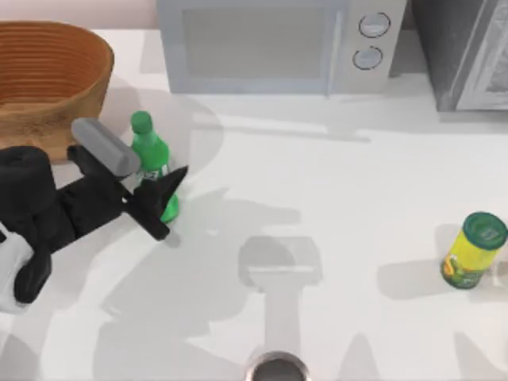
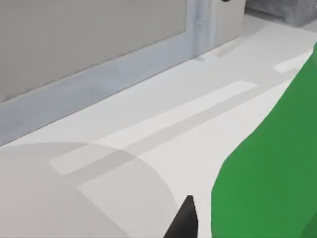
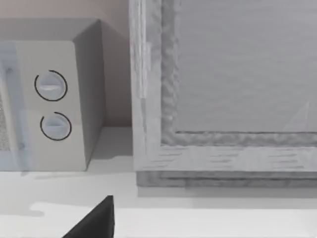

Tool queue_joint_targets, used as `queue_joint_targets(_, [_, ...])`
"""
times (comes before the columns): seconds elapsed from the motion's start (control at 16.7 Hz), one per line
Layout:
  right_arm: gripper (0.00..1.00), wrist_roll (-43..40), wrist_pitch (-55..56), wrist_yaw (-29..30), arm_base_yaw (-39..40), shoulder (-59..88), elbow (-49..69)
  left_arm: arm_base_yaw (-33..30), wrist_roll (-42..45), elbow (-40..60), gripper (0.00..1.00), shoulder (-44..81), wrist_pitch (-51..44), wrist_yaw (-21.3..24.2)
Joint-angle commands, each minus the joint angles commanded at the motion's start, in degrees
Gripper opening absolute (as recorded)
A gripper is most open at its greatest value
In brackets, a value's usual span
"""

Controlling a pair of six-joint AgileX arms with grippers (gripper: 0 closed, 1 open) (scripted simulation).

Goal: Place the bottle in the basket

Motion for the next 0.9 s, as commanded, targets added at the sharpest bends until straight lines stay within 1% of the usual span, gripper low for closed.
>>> queue_joint_targets(0.12, [1.0,0.0,0.0,0.0,0.0,0.0,0.0,0.0,0.0,0.0,0.02,0.0,0.0,0.0])
queue_joint_targets(0.18, [1.0,0.0,0.0,0.0,0.0,0.0,0.0,0.0,0.0,0.0,0.0,0.0,0.0,0.0])
queue_joint_targets(0.72, [1.0,0.0,0.0,0.0,0.0,0.0,0.0,0.0,0.09,-0.01,0.0,-0.15,-0.13,0.02])
queue_joint_targets(0.9, [1.0,0.0,0.0,0.0,0.0,0.0,0.0,-1.74,1.14,2.34,0.0,-3.55,-3.91,-0.32])
